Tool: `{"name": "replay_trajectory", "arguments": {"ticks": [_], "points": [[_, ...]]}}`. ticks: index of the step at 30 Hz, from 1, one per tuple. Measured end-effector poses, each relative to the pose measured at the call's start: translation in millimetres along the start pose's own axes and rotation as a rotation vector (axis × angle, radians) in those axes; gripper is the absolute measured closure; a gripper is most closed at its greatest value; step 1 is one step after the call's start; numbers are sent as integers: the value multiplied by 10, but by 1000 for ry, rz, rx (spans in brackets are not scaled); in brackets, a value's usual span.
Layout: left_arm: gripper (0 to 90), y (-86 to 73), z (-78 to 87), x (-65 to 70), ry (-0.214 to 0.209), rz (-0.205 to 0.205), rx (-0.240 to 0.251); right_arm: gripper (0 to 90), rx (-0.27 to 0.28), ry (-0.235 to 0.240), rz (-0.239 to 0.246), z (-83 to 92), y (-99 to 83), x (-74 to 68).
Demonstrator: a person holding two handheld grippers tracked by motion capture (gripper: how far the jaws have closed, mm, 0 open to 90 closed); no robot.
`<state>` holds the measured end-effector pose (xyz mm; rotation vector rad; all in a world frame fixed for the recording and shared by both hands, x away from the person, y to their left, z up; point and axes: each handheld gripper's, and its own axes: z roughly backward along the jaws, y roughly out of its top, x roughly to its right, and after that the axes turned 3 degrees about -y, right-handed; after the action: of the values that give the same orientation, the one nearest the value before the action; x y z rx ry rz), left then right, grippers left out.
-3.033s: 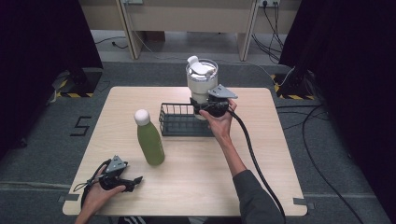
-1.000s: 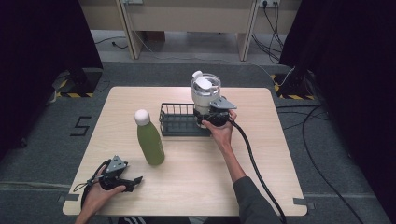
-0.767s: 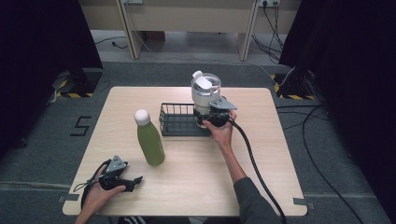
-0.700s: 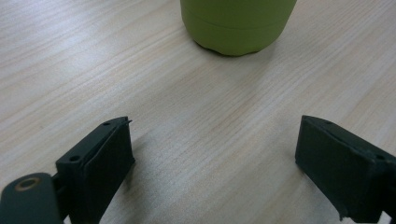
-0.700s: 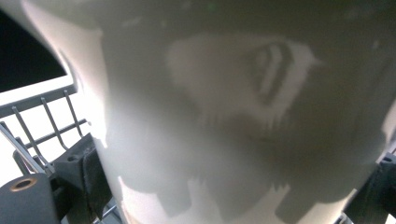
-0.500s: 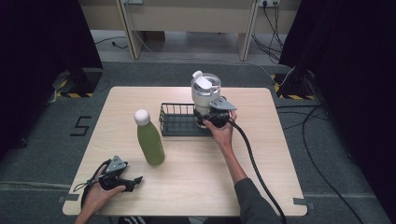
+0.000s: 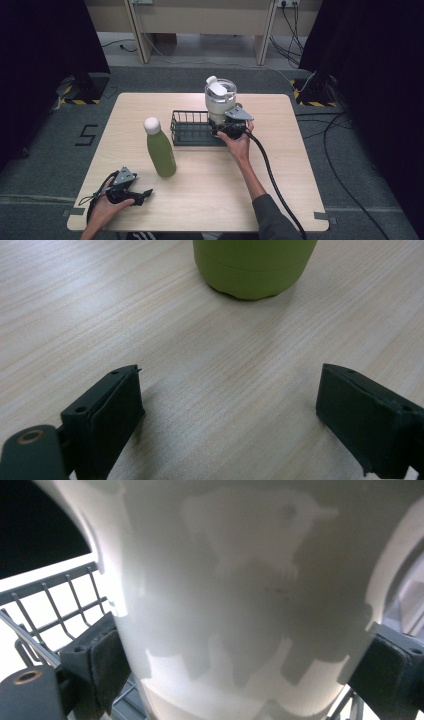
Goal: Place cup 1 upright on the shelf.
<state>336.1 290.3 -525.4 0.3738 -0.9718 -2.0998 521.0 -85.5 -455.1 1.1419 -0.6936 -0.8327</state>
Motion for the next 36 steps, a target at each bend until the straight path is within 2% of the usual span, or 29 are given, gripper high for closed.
{"name": "replay_trajectory", "arguments": {"ticks": [1,2,3,5,6,25,36], "points": [[105,0,0,0,0,-1,-1,97,0,0,0,0,0,0],[106,0,0,0,0,-1,0,96,-3,-42,-29,-11,7,-54],[106,0,0,1,1,-1,1,96,-3,-42,-29,-11,7,-54],[106,0,0,0,0,0,1,91,-4,-37,-21,3,12,-49],[106,0,0,1,1,0,1,88,-2,-3,29,36,4,1],[106,0,0,-1,0,0,1,140,2,20,23,229,8,44],[106,0,0,0,0,0,1,147,10,23,27,413,42,11]]}}
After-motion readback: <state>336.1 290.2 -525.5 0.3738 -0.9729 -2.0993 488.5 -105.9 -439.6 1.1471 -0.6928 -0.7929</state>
